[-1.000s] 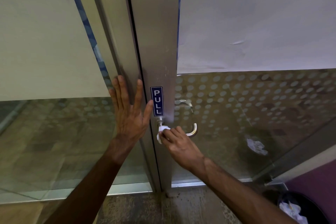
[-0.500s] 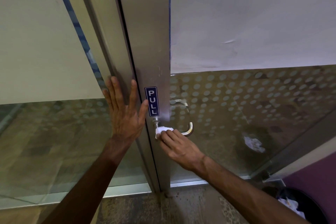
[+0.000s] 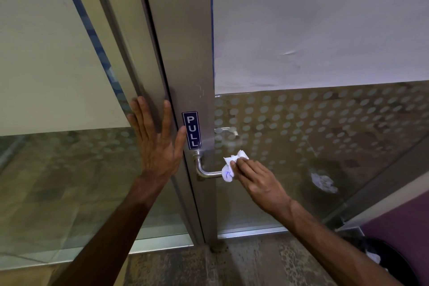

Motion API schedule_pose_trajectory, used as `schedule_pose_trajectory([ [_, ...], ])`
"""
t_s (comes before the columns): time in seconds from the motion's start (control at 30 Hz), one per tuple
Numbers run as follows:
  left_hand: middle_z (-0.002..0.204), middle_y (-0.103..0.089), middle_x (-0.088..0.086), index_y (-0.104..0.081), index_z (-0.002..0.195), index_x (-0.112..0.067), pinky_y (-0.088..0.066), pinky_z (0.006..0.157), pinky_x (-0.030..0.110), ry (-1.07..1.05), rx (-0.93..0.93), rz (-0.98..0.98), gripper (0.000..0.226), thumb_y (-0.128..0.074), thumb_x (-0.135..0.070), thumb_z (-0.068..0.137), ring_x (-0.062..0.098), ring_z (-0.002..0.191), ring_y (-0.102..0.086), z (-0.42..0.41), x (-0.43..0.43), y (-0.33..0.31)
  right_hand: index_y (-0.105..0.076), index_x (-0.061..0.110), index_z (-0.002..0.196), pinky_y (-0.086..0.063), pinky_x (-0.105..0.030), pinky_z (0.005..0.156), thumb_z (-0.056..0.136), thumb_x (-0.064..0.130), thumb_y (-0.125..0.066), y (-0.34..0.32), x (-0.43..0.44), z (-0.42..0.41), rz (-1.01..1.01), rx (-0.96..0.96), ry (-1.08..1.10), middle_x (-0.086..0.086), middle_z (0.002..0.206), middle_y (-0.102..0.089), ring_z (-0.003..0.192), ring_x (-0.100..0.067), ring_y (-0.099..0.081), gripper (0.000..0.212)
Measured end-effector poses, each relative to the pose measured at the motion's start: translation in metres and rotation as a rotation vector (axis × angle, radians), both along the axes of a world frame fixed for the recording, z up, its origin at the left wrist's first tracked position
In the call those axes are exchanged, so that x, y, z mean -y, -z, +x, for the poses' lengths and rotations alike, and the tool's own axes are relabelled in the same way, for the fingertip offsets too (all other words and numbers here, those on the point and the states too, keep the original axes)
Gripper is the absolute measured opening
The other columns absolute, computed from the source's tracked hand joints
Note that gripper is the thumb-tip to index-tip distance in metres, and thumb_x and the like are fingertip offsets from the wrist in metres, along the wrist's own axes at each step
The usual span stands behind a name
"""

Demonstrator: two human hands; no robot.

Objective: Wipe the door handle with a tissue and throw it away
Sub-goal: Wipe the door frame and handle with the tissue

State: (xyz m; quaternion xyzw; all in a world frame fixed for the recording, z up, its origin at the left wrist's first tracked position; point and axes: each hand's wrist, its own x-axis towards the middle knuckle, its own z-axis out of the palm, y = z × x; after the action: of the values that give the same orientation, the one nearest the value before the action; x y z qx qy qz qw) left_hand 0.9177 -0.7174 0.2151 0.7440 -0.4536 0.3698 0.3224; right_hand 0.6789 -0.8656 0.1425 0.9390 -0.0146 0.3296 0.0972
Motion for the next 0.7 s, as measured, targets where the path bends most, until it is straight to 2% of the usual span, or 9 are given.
schedule_pose_trajectory([
  [0.1, 0.166, 0.035, -0.004, 0.010, 0.162, -0.034, 0.007, 0.128, 0.054, 0.002, -0.003, 0.005, 0.075, -0.040, -0.049, 0.108, 0.025, 0.156, 0.025, 0.000, -0.001, 0.000, -0.064, -0.006, 0.128, -0.054, -0.041, 0.076, 0.103, 0.003, -0.052, 0.007, -0.004, -0.001, 0.214, 0.051, 0.065, -0.018, 0.115, -0.067, 0.093, -0.030, -0.062, 0.029],
  [0.2, 0.165, 0.036, -0.004, 0.011, 0.162, -0.035, 0.008, 0.128, 0.054, 0.000, -0.007, 0.009, 0.076, -0.040, -0.048, 0.108, 0.024, 0.156, 0.026, 0.000, -0.001, -0.001, -0.072, -0.001, 0.119, -0.060, -0.034, 0.074, 0.089, 0.000, -0.074, 0.008, -0.012, 0.001, 0.439, 0.127, 0.173, -0.018, 0.116, -0.070, 0.090, -0.028, -0.069, 0.031],
  [0.27, 0.165, 0.037, -0.005, 0.011, 0.162, -0.035, 0.008, 0.128, 0.054, 0.002, -0.012, 0.007, 0.077, -0.041, -0.047, 0.107, 0.023, 0.156, 0.026, -0.001, -0.001, -0.002, -0.076, 0.006, 0.112, -0.059, -0.028, 0.073, 0.087, 0.004, -0.078, 0.003, -0.017, 0.004, 0.623, 0.184, 0.249, -0.011, 0.110, -0.074, 0.087, -0.021, -0.072, 0.026],
  [0.33, 0.165, 0.037, -0.006, 0.012, 0.162, -0.035, 0.009, 0.128, 0.054, 0.004, -0.018, 0.008, 0.076, -0.041, -0.047, 0.107, 0.023, 0.156, 0.027, -0.001, -0.001, -0.002, -0.078, 0.013, 0.105, -0.054, -0.026, 0.071, 0.094, 0.015, -0.072, -0.002, -0.021, 0.010, 0.828, 0.240, 0.312, 0.001, 0.095, -0.076, 0.080, -0.013, -0.070, 0.013],
  [0.4, 0.164, 0.038, -0.005, 0.012, 0.162, -0.034, 0.010, 0.128, 0.053, 0.006, -0.026, 0.016, 0.077, -0.041, -0.046, 0.107, 0.024, 0.155, 0.028, -0.001, -0.001, -0.002, -0.078, 0.014, 0.098, -0.049, -0.026, 0.067, 0.097, 0.016, -0.068, -0.004, -0.023, 0.016, 1.273, 0.334, 0.282, 0.011, 0.081, -0.072, 0.074, -0.004, -0.063, 0.010],
  [0.47, 0.164, 0.038, -0.005, 0.012, 0.162, -0.034, 0.010, 0.127, 0.054, 0.004, -0.034, 0.021, 0.078, -0.042, -0.045, 0.107, 0.024, 0.155, 0.029, -0.002, -0.001, -0.002, -0.075, 0.011, 0.100, -0.052, -0.023, 0.069, 0.098, 0.004, -0.063, -0.010, -0.024, 0.022, 1.894, 0.506, 0.143, 0.007, 0.081, -0.077, 0.075, -0.005, -0.065, 0.014],
  [0.5, 0.164, 0.038, -0.005, 0.012, 0.162, -0.033, 0.010, 0.127, 0.054, 0.002, -0.034, 0.022, 0.078, -0.043, -0.045, 0.107, 0.025, 0.155, 0.028, -0.002, -0.001, -0.002, -0.073, 0.011, 0.101, -0.053, -0.023, 0.069, 0.098, 0.003, -0.061, -0.013, -0.024, 0.023, 2.136, 0.548, 0.087, 0.003, 0.083, -0.077, 0.075, -0.009, -0.067, 0.015],
  [0.6, 0.165, 0.038, -0.003, 0.011, 0.162, -0.031, 0.009, 0.128, 0.054, -0.004, -0.027, 0.021, 0.078, -0.043, -0.045, 0.107, 0.026, 0.155, 0.028, -0.002, 0.000, -0.002, -0.069, 0.011, 0.102, -0.055, -0.026, 0.072, 0.100, 0.010, -0.056, -0.010, -0.024, 0.023, 2.524, 0.567, -0.070, -0.005, 0.093, -0.076, 0.083, -0.016, -0.070, 0.013],
  [0.7, 0.164, 0.039, -0.003, 0.012, 0.162, -0.031, 0.010, 0.128, 0.054, -0.013, -0.033, 0.028, 0.078, -0.041, -0.046, 0.107, 0.025, 0.155, 0.029, -0.002, 0.000, -0.002, -0.070, 0.007, 0.107, -0.061, -0.029, 0.079, 0.100, 0.011, -0.054, -0.003, -0.029, 0.023, 2.690, 0.677, -0.179, -0.011, 0.104, -0.075, 0.094, -0.021, -0.071, 0.017],
])
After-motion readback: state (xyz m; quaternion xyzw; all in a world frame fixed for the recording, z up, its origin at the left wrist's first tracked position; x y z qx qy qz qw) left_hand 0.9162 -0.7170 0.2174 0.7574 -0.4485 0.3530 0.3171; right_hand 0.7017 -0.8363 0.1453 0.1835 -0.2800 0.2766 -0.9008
